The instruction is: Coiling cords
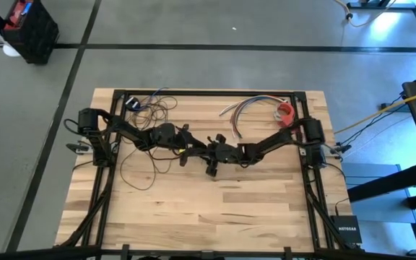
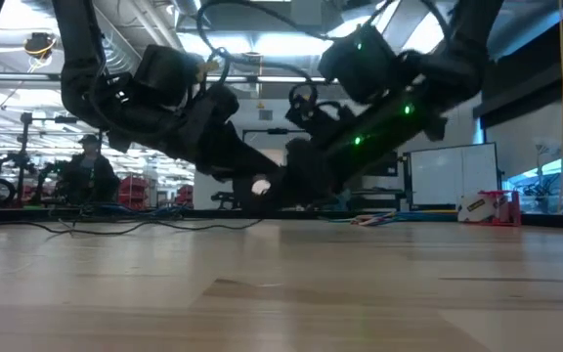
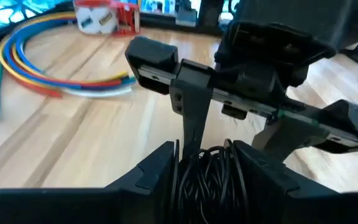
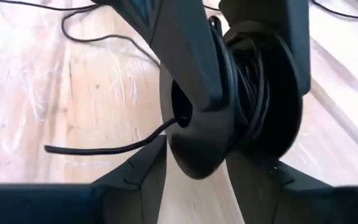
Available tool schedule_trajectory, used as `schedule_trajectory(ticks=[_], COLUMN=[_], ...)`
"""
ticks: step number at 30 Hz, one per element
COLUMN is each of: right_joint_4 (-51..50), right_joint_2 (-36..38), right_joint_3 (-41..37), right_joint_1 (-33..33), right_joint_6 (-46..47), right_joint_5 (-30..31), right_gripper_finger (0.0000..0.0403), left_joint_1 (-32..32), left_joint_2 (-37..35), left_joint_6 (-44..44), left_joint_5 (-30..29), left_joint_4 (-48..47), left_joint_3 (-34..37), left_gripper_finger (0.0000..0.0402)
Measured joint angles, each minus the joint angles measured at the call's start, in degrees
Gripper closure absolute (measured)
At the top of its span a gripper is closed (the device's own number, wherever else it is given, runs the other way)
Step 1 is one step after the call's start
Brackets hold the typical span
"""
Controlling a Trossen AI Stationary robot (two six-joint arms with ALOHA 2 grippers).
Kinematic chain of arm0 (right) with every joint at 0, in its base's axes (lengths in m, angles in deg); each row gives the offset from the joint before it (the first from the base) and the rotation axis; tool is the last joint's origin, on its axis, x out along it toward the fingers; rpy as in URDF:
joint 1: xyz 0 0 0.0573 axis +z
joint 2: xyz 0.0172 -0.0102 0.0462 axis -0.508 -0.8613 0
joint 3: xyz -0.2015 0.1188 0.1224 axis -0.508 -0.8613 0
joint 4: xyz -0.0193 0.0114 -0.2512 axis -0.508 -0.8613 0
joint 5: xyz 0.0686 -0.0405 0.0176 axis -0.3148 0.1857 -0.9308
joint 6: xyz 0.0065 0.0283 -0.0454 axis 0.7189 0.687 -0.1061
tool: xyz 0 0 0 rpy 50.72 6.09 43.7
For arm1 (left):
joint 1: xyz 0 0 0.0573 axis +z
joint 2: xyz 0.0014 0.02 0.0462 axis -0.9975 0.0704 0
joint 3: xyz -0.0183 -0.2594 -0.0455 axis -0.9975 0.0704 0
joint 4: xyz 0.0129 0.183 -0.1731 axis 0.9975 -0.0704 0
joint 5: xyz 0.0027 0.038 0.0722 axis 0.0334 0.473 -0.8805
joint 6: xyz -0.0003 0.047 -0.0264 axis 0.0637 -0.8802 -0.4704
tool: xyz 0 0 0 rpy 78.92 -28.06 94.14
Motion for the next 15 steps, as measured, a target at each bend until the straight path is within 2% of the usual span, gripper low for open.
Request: schedule_trajectory(ticks=[4,9,15], right_joint_4=[-6.4,-18.2,-31.0], right_joint_2=[4.5,11.4,18.5], right_joint_3=[0.0,0.2,0.1], right_joint_1=[0.0,0.0,0.0], right_joint_6=[-1.5,-1.7,-1.8], right_joint_5=[-1.8,1.1,1.3], right_gripper_finger=[0.0236,0.0237,0.0237], left_joint_1=[0.0,0.0,0.0], left_joint_2=[-0.1,-0.1,-0.1], left_joint_6=[0.5,0.6,0.5], left_joint_5=[0.1,0.0,0.0], left_joint_4=[0.5,0.2,0.7], left_joint_3=[-0.1,0.0,0.0], left_gripper_finger=[0.0265,0.0265,0.0265])
